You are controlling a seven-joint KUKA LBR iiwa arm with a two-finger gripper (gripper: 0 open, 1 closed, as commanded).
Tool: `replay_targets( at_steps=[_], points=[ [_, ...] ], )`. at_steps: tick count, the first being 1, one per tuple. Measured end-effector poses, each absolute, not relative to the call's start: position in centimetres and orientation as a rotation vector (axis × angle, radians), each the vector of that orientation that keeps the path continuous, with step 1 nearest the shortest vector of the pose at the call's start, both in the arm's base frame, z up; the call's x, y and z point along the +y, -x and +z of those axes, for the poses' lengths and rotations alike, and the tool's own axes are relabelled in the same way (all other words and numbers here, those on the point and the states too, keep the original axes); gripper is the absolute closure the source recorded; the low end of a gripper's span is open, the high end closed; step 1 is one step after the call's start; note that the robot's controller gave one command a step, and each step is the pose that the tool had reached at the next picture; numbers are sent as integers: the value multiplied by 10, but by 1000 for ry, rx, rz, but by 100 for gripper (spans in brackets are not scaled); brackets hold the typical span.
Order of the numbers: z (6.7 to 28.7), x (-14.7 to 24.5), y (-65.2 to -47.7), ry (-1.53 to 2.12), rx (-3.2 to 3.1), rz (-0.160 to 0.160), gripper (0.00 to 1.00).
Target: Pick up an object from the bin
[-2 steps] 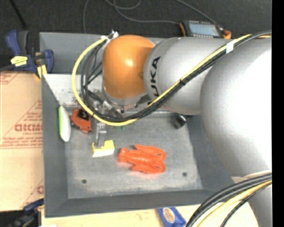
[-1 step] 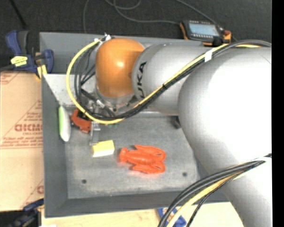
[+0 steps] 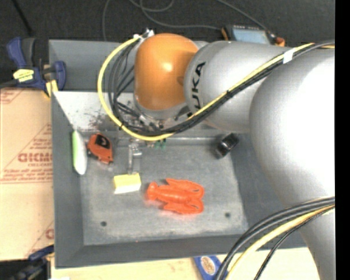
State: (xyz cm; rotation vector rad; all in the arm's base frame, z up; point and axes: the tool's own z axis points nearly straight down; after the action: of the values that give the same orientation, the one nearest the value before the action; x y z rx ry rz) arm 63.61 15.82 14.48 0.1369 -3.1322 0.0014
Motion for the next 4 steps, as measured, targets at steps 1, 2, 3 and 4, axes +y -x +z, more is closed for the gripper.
replay_targets(
  at_steps=[1, 2, 3, 4],
  points=[
    [177, 142, -650, -189, -3150, -3, 0],
    [172, 141, -650, -126, -3154, -3, 0],
    [141, 148, -634, -175, -3138, 1, 0],
    [112, 145, -627, -667, -3076, 1, 0]
  ],
)
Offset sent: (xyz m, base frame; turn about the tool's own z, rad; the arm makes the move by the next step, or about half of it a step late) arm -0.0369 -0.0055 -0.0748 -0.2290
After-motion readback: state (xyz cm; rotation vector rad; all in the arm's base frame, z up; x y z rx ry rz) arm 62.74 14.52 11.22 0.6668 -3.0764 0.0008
